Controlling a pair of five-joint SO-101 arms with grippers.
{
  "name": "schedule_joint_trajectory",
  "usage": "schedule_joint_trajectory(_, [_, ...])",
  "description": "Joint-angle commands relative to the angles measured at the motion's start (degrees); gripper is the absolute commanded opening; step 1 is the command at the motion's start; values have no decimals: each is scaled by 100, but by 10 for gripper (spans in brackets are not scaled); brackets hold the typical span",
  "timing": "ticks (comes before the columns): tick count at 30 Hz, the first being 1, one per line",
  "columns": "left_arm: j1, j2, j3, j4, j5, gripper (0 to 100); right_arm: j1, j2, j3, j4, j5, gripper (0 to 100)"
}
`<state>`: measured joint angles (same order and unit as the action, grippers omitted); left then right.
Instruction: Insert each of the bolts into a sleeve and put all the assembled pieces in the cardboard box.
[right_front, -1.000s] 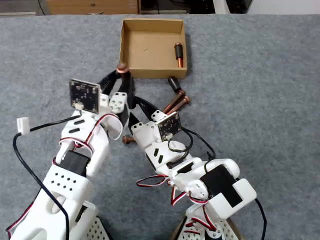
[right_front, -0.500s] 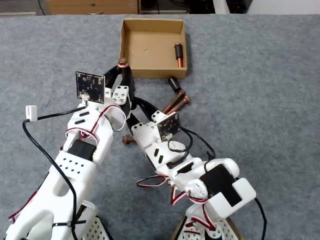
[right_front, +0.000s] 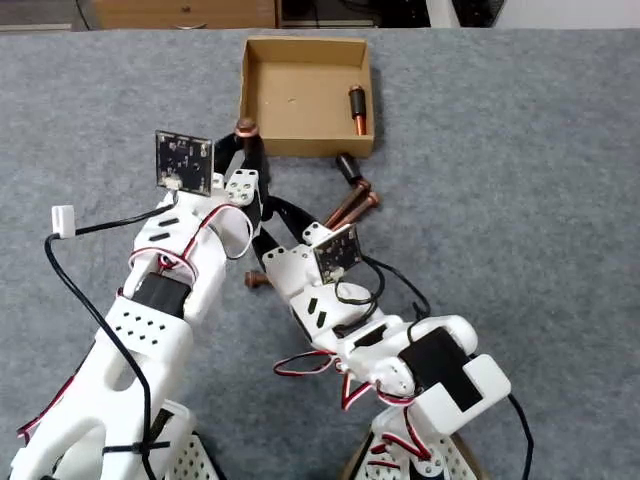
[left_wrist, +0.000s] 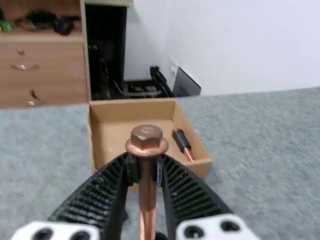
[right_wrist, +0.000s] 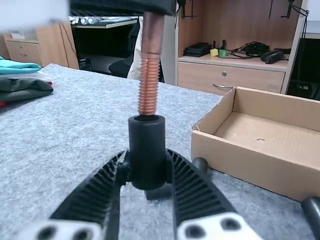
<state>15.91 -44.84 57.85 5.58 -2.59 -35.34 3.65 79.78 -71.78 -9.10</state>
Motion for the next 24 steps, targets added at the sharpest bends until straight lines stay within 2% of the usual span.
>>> schedule_joint_trajectory(1, [114, -4, -325, 220, 246, 18, 110, -31, -321, -158, 35, 0])
schedule_joint_trajectory(17, [176, -708, -141, 281, 237, 18, 110, -31, -321, -158, 35, 0])
schedule_joint_trajectory(24, [176, -708, -290, 1020, 237, 19, 119, -31, -321, -158, 35, 0])
